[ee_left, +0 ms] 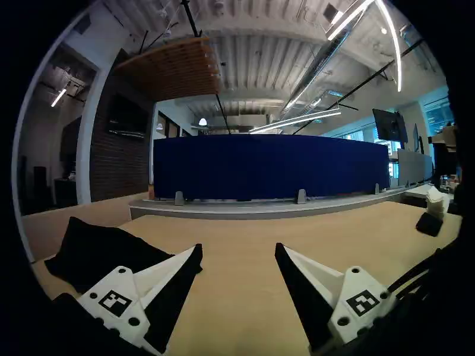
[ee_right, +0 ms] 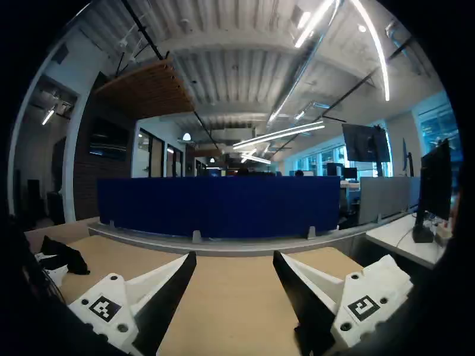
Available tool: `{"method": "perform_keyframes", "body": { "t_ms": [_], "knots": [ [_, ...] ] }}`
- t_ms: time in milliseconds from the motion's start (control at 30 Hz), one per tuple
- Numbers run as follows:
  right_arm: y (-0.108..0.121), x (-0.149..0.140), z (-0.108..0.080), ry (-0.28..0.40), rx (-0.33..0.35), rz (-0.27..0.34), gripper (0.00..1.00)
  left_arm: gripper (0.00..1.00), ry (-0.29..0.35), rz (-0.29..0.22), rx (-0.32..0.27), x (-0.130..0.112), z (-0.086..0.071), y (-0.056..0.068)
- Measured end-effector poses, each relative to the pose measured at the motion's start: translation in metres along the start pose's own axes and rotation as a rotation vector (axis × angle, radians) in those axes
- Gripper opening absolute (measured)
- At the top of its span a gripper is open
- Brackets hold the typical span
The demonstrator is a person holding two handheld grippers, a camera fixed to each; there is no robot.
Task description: Fold towel
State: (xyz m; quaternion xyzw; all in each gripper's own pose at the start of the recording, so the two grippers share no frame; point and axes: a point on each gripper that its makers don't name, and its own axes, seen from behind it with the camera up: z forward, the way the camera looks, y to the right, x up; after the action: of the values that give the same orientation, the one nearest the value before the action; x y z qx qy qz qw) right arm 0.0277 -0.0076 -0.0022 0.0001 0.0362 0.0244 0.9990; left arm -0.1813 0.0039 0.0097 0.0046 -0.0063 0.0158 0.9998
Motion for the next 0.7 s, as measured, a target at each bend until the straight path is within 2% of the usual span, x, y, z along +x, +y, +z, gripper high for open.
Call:
{"method": "perform_keyframes", "body": {
  "t_ms": [367, 700],
  "knots": [
    [0.007, 0.009, 0.000, 0.042, 0.003, 0.007, 1.00, 0.90, 0.000, 0.000, 0.000, -0.001, 0.001, 0.000],
    [0.011, 0.006, 0.009, 0.049, 0.009, 0.005, 1.00, 0.90, 0.001, 0.000, 0.000, -0.001, 0.001, 0.000]
  ]
}}
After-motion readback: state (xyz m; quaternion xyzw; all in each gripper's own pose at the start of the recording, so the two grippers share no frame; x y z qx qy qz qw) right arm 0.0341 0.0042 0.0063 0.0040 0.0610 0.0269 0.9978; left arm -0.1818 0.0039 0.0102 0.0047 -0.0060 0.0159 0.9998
